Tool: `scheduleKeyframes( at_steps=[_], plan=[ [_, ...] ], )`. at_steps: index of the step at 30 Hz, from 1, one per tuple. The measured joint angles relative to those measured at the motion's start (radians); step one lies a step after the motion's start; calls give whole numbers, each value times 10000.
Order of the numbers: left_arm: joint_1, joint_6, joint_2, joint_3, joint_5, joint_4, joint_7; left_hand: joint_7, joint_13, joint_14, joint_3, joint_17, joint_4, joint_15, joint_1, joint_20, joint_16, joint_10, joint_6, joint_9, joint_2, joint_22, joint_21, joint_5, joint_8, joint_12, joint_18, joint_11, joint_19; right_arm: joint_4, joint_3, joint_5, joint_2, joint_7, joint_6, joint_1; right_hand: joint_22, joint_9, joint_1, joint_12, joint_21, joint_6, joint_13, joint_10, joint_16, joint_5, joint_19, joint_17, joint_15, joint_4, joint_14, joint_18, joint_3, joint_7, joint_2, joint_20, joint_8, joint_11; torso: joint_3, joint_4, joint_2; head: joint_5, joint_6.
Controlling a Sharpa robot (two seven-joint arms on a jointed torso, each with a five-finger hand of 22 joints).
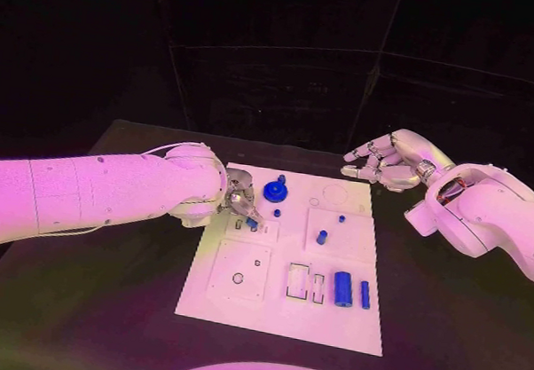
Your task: Assemble the parts on the task board
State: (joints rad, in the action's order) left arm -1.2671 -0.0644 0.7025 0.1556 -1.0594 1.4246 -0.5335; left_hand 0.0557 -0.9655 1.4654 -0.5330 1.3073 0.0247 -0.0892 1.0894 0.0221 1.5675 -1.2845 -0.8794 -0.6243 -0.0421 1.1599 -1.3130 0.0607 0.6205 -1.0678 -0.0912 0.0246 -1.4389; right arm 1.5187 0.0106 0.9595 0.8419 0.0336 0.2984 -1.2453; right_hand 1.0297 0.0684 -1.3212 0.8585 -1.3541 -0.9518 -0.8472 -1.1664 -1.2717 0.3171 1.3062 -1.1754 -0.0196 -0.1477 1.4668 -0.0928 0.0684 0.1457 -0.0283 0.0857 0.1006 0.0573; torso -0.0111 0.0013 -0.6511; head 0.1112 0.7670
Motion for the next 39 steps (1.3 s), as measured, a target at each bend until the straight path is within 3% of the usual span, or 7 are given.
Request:
scheduleKeyframes(
  at_steps=[33, 39],
  plan=[
    [28, -399, -74, 4, -106, -52, -14, -19, -61, 0, -182, 0, 10, 0, -140, 0, 0, -73, 21, -79, -26, 55, 0, 89, 37, -49, -5, 4, 0, -141, 2, 1, -134, 64, -148, 2, 2, 0, 0, 0, 0, 0, -3, 0, 0, 39, 0, -2, 0, 0, 0, 0, 0, 0, 0, 0, 0, 0, -7, 0, 6, -74, 12],
    [24, -441, -71, 1, -122, -44, -19, -77, -88, 0, -301, 0, -53, 0, -248, 0, 0, -111, -37, -99, -131, 76, 0, 166, 79, -89, -4, 42, 0, -150, 3, 2, -139, 67, -176, 3, 3, 0, 0, 0, 0, 0, -3, 0, 0, 86, 0, -2, 0, 0, 0, 0, 0, 0, -1, 0, 0, 0, -7, 0, 4, -78, 20]
  ],
)
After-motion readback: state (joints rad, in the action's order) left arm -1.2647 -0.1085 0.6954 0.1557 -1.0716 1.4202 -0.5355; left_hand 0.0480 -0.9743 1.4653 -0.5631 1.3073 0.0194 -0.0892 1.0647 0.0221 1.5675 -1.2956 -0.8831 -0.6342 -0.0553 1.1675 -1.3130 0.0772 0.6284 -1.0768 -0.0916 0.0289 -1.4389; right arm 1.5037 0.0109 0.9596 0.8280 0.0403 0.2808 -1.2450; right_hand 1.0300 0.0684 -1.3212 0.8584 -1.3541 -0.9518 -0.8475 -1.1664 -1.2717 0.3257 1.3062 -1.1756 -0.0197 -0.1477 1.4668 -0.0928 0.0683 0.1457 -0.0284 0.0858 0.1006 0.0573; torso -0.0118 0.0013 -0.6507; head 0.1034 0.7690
